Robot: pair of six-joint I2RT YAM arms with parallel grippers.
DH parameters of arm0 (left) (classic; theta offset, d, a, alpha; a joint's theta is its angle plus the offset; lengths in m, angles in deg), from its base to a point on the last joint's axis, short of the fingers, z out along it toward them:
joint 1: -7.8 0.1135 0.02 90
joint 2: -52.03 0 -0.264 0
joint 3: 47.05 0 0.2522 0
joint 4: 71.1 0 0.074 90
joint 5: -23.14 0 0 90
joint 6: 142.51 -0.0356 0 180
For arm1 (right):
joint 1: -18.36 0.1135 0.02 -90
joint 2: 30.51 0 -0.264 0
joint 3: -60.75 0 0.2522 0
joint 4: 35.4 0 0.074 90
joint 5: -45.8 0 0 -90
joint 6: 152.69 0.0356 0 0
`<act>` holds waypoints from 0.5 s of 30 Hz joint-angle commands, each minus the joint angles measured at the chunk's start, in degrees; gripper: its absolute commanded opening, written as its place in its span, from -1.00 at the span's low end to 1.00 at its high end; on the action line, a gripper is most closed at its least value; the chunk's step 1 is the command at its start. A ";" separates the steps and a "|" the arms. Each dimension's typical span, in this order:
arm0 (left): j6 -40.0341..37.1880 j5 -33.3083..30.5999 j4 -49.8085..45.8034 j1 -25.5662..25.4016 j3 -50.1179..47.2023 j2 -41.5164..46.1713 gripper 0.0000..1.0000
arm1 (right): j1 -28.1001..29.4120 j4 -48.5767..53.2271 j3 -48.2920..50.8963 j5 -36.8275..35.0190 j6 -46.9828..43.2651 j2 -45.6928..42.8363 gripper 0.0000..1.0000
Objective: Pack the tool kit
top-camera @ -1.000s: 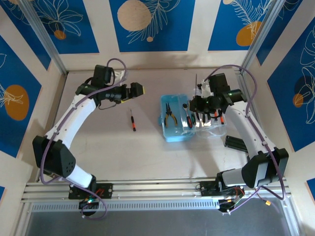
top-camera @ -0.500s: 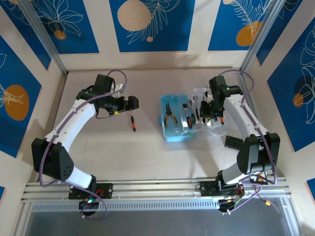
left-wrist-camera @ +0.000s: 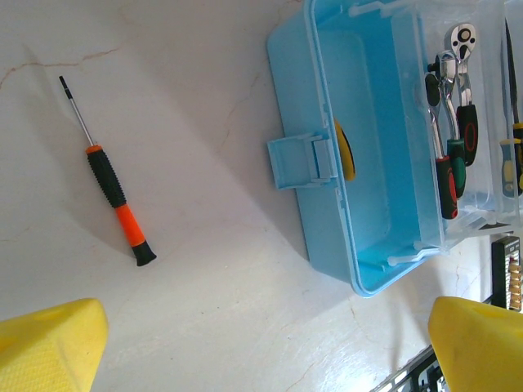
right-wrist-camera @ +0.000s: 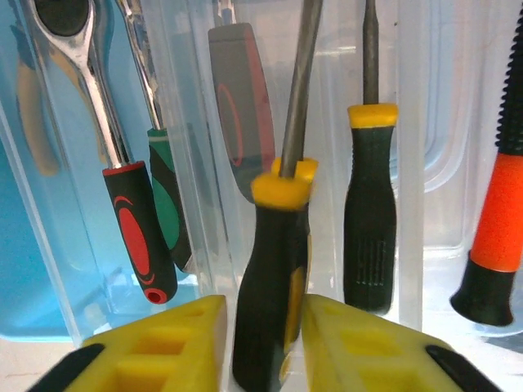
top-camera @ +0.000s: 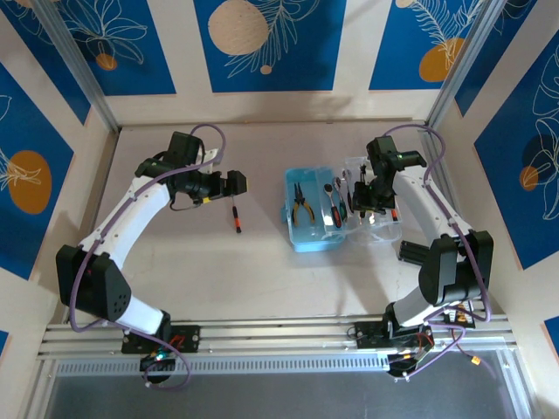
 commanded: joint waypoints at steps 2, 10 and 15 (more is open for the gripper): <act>-1.44 -0.23 -0.24 0.38 -0.94 -0.59 0.99 | 0.42 2.51 -2.44 -0.41 -0.44 -0.42 -0.24; -2.89 -5.97 -3.05 0.36 -2.07 -2.74 1.00 | 0.94 4.69 -4.94 -0.98 -0.72 -2.34 0.09; -3.28 -8.14 -3.10 0.02 -4.34 -4.67 1.00 | 1.51 5.79 -6.42 -1.26 -0.95 -3.34 0.66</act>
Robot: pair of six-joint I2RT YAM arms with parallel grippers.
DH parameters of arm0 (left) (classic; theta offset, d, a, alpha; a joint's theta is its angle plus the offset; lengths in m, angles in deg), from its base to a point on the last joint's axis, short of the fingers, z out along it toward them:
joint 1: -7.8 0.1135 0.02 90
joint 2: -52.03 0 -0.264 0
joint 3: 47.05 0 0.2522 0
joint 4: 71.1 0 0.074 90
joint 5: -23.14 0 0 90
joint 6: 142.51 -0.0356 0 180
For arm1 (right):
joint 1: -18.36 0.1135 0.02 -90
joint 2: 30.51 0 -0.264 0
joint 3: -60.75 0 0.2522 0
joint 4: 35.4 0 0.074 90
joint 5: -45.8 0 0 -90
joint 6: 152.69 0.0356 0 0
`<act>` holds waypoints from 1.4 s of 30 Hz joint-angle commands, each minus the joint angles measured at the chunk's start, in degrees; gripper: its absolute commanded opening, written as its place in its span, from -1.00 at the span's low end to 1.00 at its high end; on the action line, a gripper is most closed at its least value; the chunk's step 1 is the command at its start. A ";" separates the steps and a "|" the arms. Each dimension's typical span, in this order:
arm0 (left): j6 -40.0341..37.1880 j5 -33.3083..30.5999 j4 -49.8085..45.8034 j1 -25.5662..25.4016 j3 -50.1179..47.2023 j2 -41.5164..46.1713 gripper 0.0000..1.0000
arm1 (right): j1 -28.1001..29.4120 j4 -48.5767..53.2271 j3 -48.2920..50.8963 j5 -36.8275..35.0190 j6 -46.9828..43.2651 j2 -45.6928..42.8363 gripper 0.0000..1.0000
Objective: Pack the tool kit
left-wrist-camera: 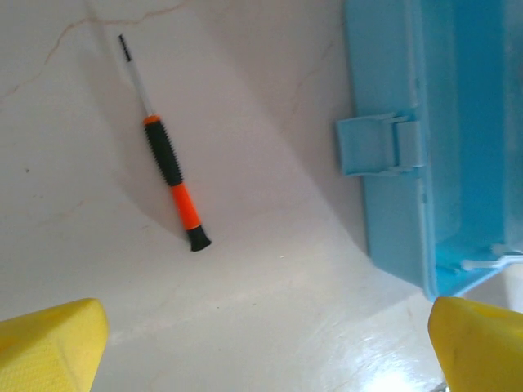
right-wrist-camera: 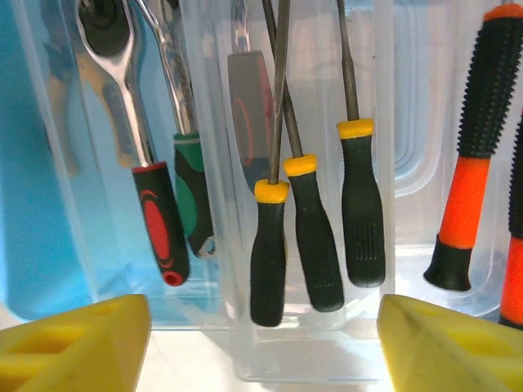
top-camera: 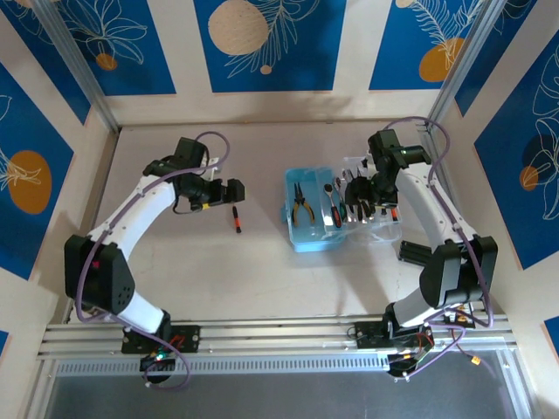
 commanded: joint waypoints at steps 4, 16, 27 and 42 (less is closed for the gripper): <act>-1.63 -4.46 -0.63 -0.83 -3.38 -3.98 0.99 | 1.81 2.33 -2.34 0.74 -0.85 -2.58 0.87; -1.26 -10.38 4.16 -5.24 -1.01 -18.22 0.71 | 4.88 1.81 -2.11 1.26 -0.50 -1.82 0.99; -1.27 -18.15 2.17 -6.30 7.26 -28.22 0.16 | 6.07 1.90 -2.61 1.37 -1.06 -0.60 0.98; -2.07 -16.40 1.85 -7.06 10.36 -31.92 -0.87 | 5.06 1.28 -0.90 1.80 -1.67 -1.79 0.98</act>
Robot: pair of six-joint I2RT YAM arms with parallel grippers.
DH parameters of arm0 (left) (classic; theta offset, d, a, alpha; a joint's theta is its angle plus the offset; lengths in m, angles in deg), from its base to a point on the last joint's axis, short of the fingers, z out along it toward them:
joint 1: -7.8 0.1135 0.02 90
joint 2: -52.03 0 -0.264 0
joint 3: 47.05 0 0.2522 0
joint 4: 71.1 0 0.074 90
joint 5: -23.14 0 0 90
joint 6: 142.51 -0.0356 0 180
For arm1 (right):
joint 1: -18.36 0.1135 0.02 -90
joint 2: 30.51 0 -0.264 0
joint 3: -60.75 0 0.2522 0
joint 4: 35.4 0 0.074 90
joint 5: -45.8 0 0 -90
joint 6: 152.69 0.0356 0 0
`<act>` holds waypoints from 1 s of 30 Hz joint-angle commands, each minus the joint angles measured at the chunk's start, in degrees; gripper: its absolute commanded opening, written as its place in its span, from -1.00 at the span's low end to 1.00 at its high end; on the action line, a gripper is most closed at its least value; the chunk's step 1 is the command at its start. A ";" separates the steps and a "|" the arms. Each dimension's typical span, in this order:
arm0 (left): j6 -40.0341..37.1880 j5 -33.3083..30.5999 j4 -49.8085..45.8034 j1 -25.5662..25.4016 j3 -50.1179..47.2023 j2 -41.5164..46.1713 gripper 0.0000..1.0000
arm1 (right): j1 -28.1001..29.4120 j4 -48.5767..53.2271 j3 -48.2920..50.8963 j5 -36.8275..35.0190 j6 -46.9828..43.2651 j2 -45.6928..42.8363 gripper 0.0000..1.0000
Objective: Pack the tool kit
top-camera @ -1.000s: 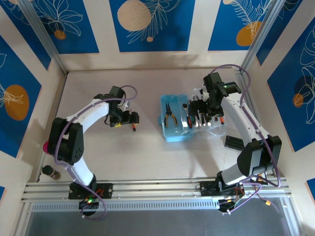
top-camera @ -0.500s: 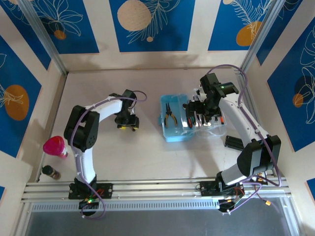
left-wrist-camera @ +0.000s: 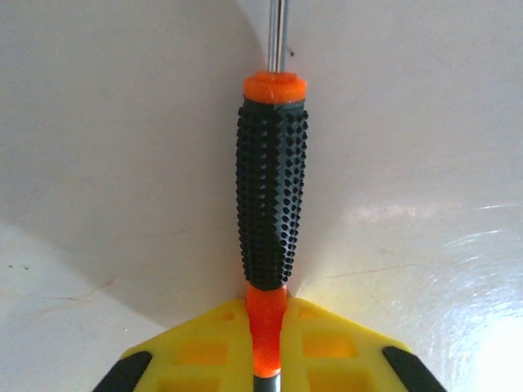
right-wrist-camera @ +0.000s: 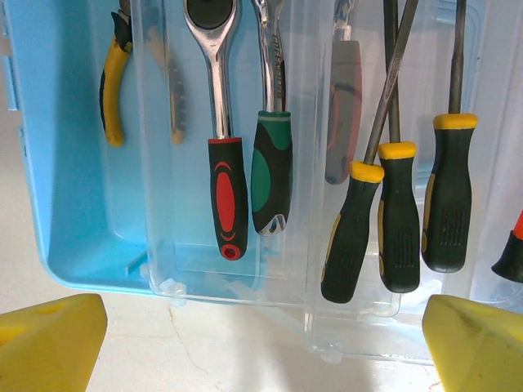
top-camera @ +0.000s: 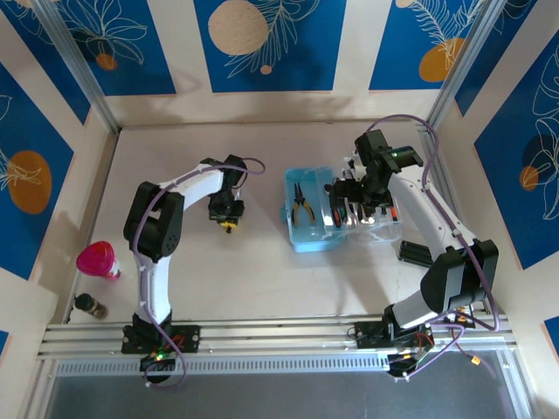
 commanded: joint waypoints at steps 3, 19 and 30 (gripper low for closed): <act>-0.61 2.60 10.66 -0.59 -2.93 -0.50 -1.00 | -0.57 0.58 -0.13 2.00 -0.82 -1.09 0.98; 2.39 37.61 18.28 -0.80 -0.56 15.49 -1.00 | 0.12 -15.68 3.51 20.19 7.02 -11.14 0.99; 12.51 49.12 34.07 -6.49 -1.95 20.46 -1.00 | 2.06 -26.85 0.48 24.18 15.44 -6.32 0.59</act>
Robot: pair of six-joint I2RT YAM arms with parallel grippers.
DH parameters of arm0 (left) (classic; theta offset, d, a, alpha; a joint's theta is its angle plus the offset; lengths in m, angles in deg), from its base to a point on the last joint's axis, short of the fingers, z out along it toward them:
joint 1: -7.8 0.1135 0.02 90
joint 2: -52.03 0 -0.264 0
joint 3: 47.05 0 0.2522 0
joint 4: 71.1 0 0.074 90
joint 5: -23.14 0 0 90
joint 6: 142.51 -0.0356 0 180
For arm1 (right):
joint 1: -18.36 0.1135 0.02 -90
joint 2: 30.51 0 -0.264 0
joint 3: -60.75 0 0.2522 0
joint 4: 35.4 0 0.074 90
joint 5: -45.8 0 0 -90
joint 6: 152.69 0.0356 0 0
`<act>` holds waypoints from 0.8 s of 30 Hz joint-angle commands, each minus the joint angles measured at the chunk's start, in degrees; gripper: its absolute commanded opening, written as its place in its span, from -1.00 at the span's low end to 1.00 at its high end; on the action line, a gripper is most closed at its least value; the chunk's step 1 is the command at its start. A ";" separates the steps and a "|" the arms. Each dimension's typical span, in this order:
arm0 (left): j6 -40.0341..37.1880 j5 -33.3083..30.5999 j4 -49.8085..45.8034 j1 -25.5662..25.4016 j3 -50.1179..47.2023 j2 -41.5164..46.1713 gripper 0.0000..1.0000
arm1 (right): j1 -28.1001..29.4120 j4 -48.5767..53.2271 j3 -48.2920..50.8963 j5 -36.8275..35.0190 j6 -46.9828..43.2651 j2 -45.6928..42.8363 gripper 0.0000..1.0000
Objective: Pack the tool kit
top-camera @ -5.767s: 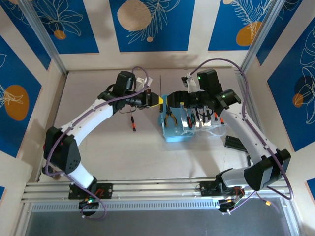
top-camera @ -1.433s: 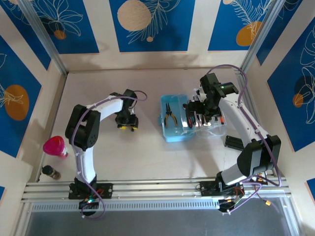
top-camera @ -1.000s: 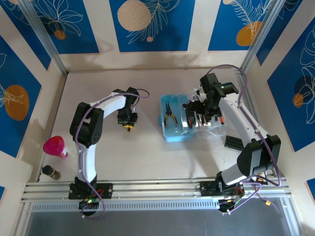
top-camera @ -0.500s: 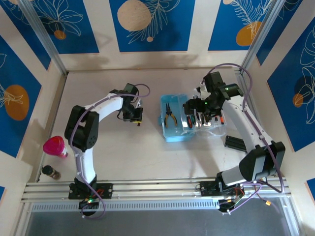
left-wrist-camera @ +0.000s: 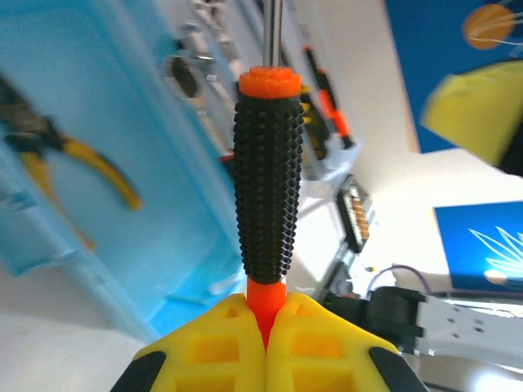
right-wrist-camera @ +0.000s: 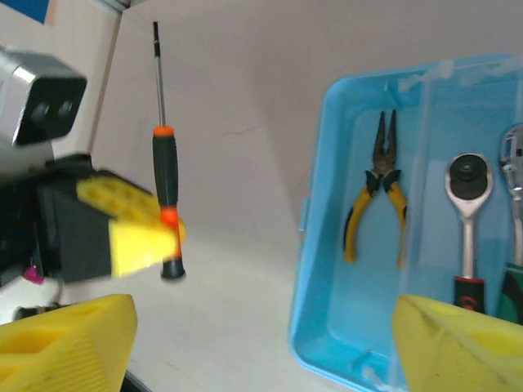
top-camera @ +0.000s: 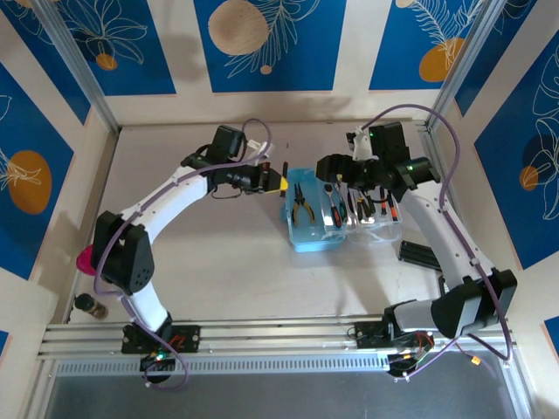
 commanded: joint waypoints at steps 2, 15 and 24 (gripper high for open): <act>3.71 5.42 6.44 -2.34 0.26 1.04 -1.00 | 2.43 -3.41 -3.45 2.12 2.70 3.10 0.56; 4.56 6.65 7.71 -4.99 2.01 -0.27 -1.00 | 6.18 -5.44 -4.57 1.74 3.37 7.12 0.13; 3.90 6.84 7.25 -5.20 2.72 -0.37 -1.00 | 6.72 -6.16 -4.48 1.32 4.57 8.04 -0.45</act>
